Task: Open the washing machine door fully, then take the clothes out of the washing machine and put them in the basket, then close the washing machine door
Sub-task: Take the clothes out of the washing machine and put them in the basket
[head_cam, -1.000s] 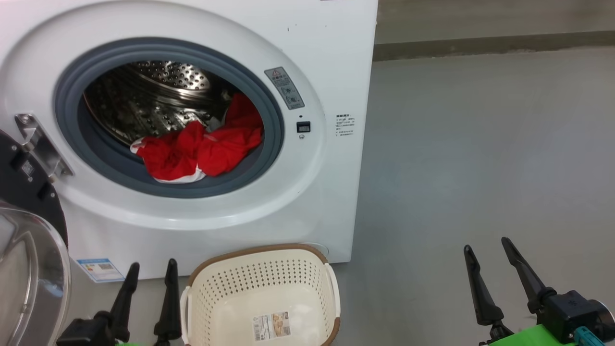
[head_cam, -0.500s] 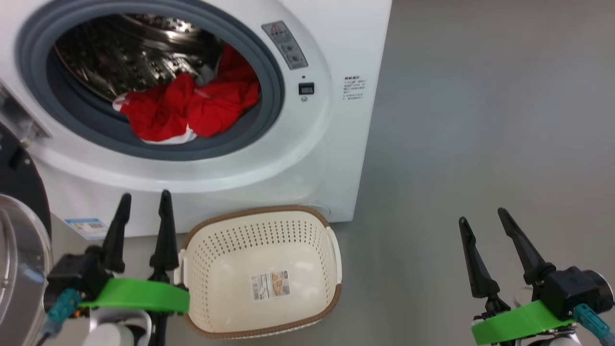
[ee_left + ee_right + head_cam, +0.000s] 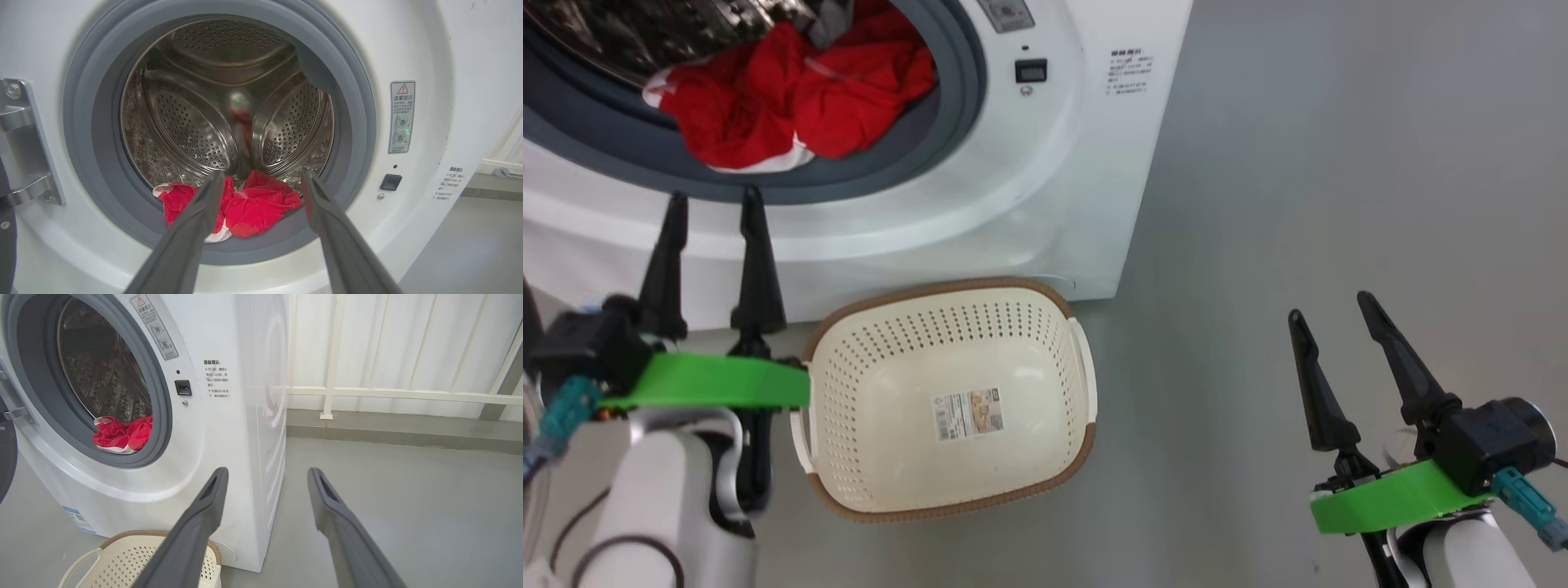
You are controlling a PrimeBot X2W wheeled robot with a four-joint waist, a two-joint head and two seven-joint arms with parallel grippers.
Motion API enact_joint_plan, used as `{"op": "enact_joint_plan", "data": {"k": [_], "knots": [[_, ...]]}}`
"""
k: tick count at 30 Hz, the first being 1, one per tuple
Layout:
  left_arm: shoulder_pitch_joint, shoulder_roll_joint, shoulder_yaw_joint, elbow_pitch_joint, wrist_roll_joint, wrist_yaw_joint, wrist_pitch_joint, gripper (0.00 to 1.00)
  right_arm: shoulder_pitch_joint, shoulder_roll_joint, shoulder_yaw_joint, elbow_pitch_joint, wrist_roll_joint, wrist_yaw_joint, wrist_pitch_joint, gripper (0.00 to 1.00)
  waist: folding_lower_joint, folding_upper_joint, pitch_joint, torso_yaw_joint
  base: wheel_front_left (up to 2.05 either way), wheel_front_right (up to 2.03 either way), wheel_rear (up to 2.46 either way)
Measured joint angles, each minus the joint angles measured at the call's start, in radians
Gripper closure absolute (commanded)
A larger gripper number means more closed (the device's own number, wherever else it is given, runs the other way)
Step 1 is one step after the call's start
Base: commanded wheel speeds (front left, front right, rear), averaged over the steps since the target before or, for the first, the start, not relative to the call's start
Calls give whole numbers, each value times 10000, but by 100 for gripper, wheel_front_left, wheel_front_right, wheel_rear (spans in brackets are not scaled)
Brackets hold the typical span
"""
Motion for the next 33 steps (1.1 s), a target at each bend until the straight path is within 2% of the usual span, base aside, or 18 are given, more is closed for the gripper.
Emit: {"op": "enact_joint_plan", "data": {"k": [17, 26, 33], "knots": [[-3246, 155, 382, 2194, 621, -82, -27, 0, -976, -59, 313, -6, 12, 2, -2, 0, 0, 1, 1618, -385, 0, 0, 0], [-4980, 470, 395, 3638, 1041, -65, -27, 0, -1317, -90, 408, -36, -79, 0, -2, 0, 0, 0, 2278, -555, 0, 0, 0], [-5967, 723, 311, 4863, 1346, 303, -27, 0, -1493, -102, 633, -29, -79, 0, -2, 0, 0, 0, 2662, -669, 0, 0, 0]]}}
